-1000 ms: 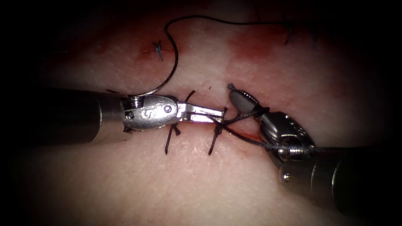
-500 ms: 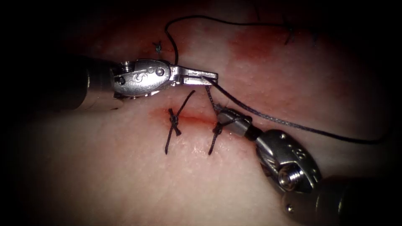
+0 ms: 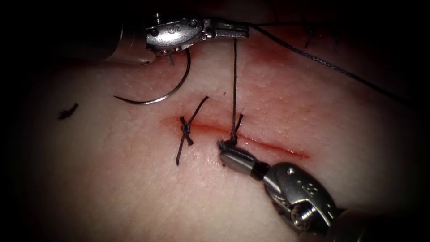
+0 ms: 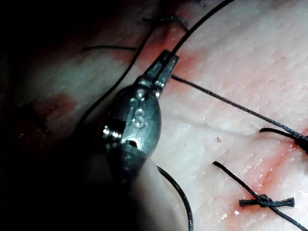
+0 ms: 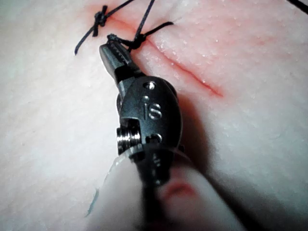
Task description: Wound Closure
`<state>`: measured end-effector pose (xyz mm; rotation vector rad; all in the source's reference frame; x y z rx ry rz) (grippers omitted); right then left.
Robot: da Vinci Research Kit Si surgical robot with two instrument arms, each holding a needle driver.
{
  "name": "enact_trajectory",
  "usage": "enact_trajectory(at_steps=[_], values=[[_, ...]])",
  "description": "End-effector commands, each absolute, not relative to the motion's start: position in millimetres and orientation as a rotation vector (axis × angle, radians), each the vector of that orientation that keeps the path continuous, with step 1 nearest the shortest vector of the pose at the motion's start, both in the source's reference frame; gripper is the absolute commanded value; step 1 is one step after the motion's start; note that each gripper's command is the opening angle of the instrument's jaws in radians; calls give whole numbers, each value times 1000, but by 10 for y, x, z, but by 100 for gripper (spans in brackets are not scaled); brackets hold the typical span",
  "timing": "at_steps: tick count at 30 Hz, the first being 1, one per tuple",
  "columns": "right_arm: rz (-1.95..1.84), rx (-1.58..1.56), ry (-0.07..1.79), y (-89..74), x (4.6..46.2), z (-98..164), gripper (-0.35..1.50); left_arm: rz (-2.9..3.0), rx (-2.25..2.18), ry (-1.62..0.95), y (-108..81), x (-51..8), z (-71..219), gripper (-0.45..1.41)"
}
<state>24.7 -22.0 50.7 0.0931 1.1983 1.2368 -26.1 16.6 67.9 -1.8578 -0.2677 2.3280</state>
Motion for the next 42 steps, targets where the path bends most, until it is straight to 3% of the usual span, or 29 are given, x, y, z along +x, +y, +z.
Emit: enact_trajectory(at_steps=[1,20,37,42], values=[[1217,92,1202,-225,255,514,-35,2335,-1857,-260,167,-268,686,-45],[1108,118,1112,-245,266,525,-35,2522,-1650,181,221,-299,732,-45],[1019,200,1039,-287,283,522,-35,2540,-1548,249,234,-293,757,-45],[1019,191,1126,-281,283,519,-30,2533,-1583,221,221,-292,749,-45]])
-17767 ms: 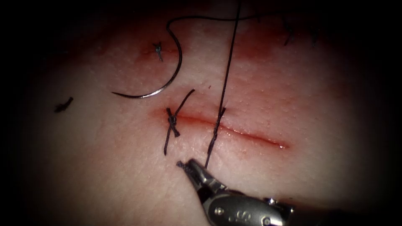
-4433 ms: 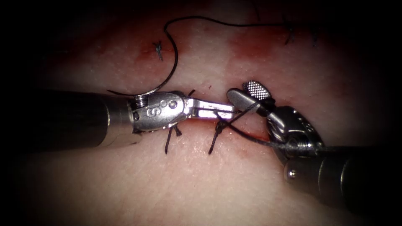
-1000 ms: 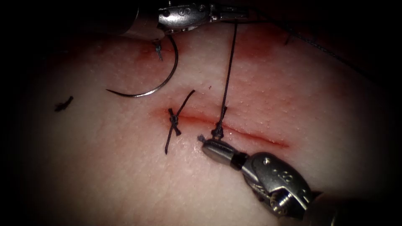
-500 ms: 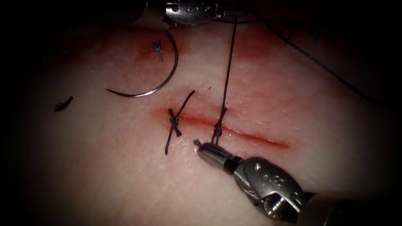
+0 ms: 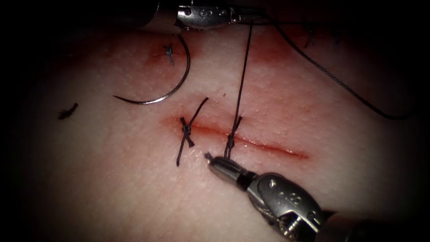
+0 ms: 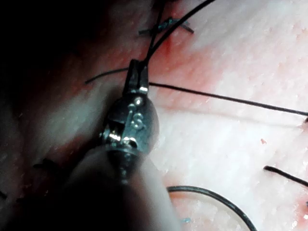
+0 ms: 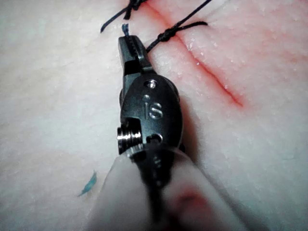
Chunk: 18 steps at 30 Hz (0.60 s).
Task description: Wound Closure
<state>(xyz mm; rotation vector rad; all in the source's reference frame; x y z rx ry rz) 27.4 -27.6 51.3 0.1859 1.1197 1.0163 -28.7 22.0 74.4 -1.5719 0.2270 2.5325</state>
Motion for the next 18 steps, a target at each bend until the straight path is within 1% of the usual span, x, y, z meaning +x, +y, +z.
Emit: enact_trajectory(at_steps=[1,2,3,6,7,10,12,18], values=[[1017,194,1137,-279,283,518,12,2527,-1597,212,217,-292,746,-45],[1012,201,1152,-276,282,517,34,2524,-1610,199,214,-292,743,-45],[1014,198,1156,-274,281,516,25,2520,-1623,185,210,-291,736,-45],[1043,167,1142,-268,277,513,79,2501,-1676,126,198,-285,708,-45],[1050,152,1136,-266,275,512,93,2495,-1683,113,196,-283,700,-45],[1028,127,1130,-261,267,510,93,2470,-1704,65,192,-276,670,-45],[1036,126,1132,-256,260,506,86,2455,-1714,38,192,-271,648,-45],[1109,126,1162,-233,235,490,81,2428,-1728,37,189,-268,592,-45]])
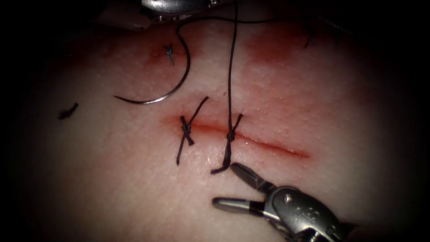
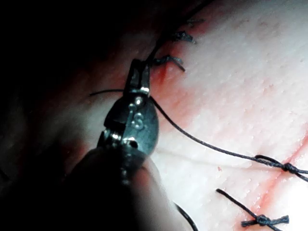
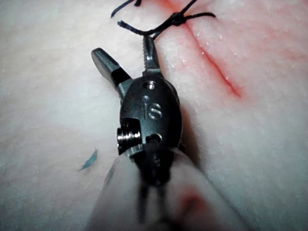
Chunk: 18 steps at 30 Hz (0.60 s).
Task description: Wound Closure
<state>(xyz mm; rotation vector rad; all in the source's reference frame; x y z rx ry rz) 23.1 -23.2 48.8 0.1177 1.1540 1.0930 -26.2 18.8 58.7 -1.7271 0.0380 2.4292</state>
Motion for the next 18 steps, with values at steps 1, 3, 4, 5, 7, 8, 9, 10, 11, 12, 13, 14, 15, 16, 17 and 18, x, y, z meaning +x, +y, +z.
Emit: enact_trajectory(at_steps=[1,3,4,5,7,8,9,10,11,12,13,14,15,16,17,18], values=[[1125,132,1171,-228,233,488,79,2432,-1730,43,188,-269,586,-45],[1174,158,1184,-219,228,483,81,2432,-1727,47,185,-273,575,-45],[1190,164,1184,-216,227,481,81,2436,-1729,54,183,-276,569,-45],[1202,176,1183,-212,225,479,81,2438,-1730,56,182,-278,565,-45],[1231,196,1179,-201,222,477,82,2442,-1734,62,178,-281,551,-45],[1238,203,1178,-196,221,479,86,2443,-1736,64,177,-282,547,-45],[1246,206,1174,-189,222,483,89,2443,-1740,70,174,-284,537,-45],[1253,207,1170,-184,224,487,96,2441,-1739,68,174,-285,534,-45],[1264,215,1165,-180,225,491,101,2442,-1740,69,173,-286,529,-45],[1275,220,1162,-177,227,495,104,2444,-1742,71,172,-286,525,-45],[1291,238,1155,-174,229,500,108,2446,-1744,74,172,-286,522,-45],[1299,246,1147,-172,232,504,113,2447,-1746,75,171,-287,517,-45],[1312,258,1139,-170,234,508,118,2450,-1748,77,171,-287,514,-45],[1317,269,1134,-168,238,514,121,2448,-1747,74,171,-287,511,-45],[1338,295,1133,-167,243,523,131,2448,-1749,73,170,-286,504,-45],[1342,295,1130,-166,246,527,131,2450,-1751,75,170,-285,501,-45]])
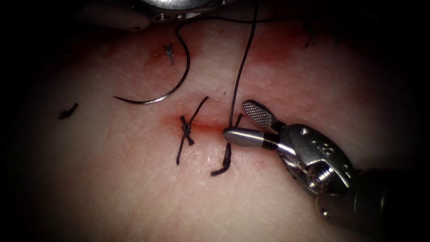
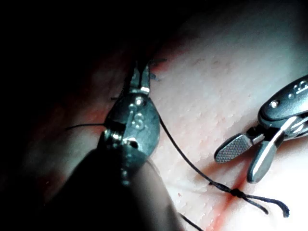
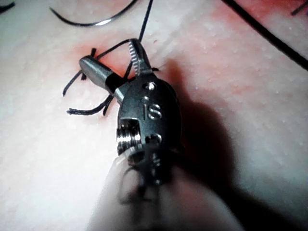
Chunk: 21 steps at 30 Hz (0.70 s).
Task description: Wound Closure
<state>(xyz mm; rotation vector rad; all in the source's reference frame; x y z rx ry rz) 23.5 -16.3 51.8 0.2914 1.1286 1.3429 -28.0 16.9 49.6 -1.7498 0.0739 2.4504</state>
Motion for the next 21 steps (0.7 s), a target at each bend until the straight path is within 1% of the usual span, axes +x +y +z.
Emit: enact_trajectory(at_steps=[1,14,18,21], values=[[1349,300,1114,-165,250,535,135,2456,-1755,80,169,-284,495,-45],[1339,301,1092,-155,252,553,133,2467,-1758,86,162,-280,475,-45],[1325,313,1104,-154,264,560,141,2466,-1754,86,155,-286,466,-45],[1319,319,1111,-153,270,561,141,2468,-1756,89,155,-287,463,-45]])
